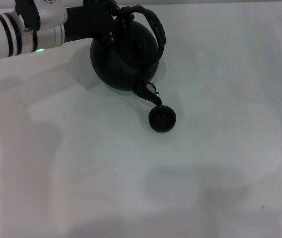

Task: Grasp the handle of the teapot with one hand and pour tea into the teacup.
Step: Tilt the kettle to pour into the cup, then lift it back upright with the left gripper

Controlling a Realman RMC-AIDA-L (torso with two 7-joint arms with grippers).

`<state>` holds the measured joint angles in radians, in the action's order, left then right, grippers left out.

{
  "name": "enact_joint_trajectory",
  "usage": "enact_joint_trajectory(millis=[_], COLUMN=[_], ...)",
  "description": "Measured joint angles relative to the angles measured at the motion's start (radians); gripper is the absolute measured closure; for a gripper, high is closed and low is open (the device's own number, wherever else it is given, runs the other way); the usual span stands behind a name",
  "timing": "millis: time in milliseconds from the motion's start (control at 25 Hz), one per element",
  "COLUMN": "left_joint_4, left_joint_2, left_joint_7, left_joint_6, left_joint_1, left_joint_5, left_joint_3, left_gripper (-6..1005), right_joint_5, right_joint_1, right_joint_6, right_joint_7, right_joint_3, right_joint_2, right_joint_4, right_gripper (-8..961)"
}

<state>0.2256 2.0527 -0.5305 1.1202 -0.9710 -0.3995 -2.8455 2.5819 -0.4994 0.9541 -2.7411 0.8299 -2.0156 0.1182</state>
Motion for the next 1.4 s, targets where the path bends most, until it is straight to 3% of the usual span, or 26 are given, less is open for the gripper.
enact_joint_trajectory(millis=[1400], left_joint_4=[0.066], left_joint_2=[0.009], left_joint_7=[-0.025], left_joint_6=[0.012], left_joint_1=[-0.116], left_joint_5=[0.164], left_joint_3=[0.000], left_gripper=[900], right_joint_5=[0.003], right_joint_1=[-0.001], right_joint_6=[0.002], right_joint_7=[0.005], right_joint_3=[-0.014], right_joint_2=[0.000], right_joint_4=[0.000], right_gripper=[112])
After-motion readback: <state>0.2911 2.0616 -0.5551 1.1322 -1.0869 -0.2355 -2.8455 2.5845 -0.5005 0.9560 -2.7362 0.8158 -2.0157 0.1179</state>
